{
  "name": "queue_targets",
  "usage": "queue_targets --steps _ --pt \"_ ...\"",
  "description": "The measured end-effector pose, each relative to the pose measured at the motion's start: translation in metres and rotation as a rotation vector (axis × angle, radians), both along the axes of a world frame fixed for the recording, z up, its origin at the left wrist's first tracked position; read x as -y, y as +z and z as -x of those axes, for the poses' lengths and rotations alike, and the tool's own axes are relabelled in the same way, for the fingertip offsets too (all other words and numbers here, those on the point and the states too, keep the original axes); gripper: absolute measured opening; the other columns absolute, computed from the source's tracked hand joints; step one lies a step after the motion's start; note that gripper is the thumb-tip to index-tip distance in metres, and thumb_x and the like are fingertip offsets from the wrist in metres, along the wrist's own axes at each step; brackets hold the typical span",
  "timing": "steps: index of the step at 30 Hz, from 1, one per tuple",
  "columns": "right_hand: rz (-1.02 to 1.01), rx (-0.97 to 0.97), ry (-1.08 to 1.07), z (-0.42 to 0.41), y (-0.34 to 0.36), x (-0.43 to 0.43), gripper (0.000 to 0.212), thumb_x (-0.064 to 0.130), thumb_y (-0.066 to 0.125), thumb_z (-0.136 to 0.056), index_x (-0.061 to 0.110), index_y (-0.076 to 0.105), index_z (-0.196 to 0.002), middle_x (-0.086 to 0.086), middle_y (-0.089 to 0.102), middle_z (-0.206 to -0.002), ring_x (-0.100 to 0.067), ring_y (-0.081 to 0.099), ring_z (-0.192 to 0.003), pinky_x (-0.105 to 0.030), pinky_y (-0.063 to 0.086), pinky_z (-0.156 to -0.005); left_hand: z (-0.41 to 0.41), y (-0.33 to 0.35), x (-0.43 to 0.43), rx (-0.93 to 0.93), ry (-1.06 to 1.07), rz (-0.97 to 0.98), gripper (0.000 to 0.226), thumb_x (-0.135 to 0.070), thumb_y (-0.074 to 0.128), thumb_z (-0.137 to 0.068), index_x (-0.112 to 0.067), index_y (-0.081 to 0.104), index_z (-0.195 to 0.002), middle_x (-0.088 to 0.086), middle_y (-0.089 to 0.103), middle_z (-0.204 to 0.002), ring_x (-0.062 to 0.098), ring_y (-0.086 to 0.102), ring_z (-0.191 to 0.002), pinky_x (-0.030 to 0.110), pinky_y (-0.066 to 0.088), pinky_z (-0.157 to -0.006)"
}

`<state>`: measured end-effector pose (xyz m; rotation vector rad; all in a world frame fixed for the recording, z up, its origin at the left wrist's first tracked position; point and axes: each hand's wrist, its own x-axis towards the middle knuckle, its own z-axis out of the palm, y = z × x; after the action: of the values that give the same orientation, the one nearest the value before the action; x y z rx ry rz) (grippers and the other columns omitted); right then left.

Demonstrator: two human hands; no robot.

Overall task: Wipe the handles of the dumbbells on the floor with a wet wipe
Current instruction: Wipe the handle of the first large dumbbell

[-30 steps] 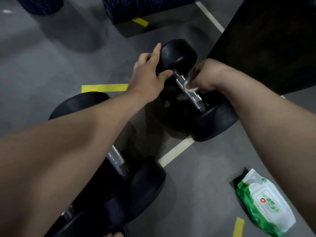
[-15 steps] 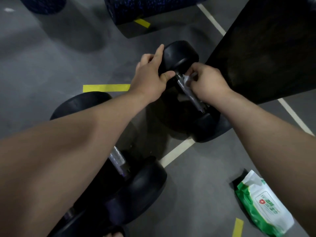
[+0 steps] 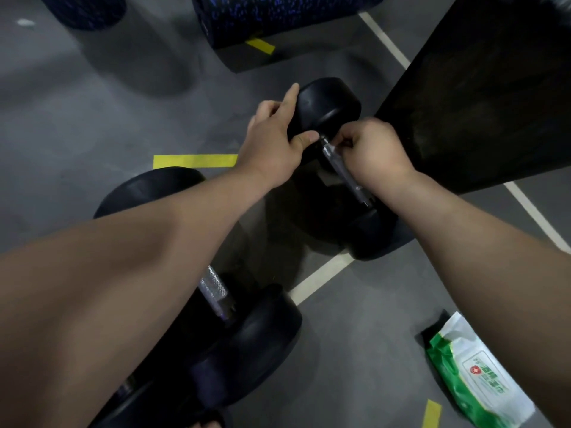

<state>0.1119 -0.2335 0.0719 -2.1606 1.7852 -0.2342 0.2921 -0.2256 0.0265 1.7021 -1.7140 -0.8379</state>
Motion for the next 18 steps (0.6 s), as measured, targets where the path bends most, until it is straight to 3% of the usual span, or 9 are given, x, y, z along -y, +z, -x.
queue_targets --steps 3,6,9,15,18 --pt "-0.043 0.004 -0.045 -0.005 -0.001 0.005 0.022 0.014 0.061 -0.093 0.015 0.076 -0.109 -0.011 0.072 -0.109 -0.028 0.065 -0.104 -0.025 0.048 -0.088 0.0 0.001 0.0 -0.005 -0.008 -0.005 0.08 -0.049 0.061 -0.096 -0.033 0.018 -0.161 -0.002 0.039 -0.138 0.02 0.041 -0.132 0.031 0.035 -0.113" --pt "-0.071 0.002 -0.059 0.002 0.005 0.004 0.019 0.015 0.063 -0.089 0.023 0.078 -0.098 0.0 0.073 -0.096 -0.015 0.065 -0.093 -0.016 0.041 -0.079 -0.002 0.002 -0.002 -0.009 -0.015 -0.005 0.08 -0.049 0.061 -0.096 -0.033 0.017 -0.161 -0.003 0.039 -0.137 0.018 0.041 -0.131 0.03 0.036 -0.112" --pt "-0.225 -0.059 -0.001 0.018 0.021 0.003 0.018 0.01 0.068 -0.084 0.028 0.075 -0.084 0.006 0.071 -0.087 -0.01 0.064 -0.086 -0.017 0.042 -0.073 -0.003 0.002 -0.004 -0.026 -0.024 -0.006 0.08 -0.048 0.06 -0.097 -0.032 0.016 -0.161 -0.003 0.038 -0.137 0.018 0.04 -0.131 0.031 0.035 -0.113" --pt "-0.483 -0.392 0.036 0.03 0.036 0.002 0.016 0.011 0.079 -0.076 0.022 0.07 -0.071 0.006 0.068 -0.075 -0.011 0.061 -0.07 -0.022 0.041 -0.055 -0.003 0.002 -0.003 -0.024 -0.034 0.003 0.08 -0.048 0.06 -0.097 -0.03 0.016 -0.161 -0.001 0.037 -0.137 0.019 0.04 -0.132 0.035 0.036 -0.115" --pt "-0.448 -0.218 -0.079 0.028 0.032 0.006 0.016 0.007 0.079 -0.078 0.019 0.07 -0.073 0.0 0.071 -0.075 -0.016 0.068 -0.072 -0.025 0.051 -0.06 -0.002 0.002 -0.002 -0.017 -0.028 0.005 0.08 -0.048 0.06 -0.097 -0.03 0.017 -0.161 -0.002 0.037 -0.137 0.02 0.039 -0.133 0.032 0.034 -0.114"
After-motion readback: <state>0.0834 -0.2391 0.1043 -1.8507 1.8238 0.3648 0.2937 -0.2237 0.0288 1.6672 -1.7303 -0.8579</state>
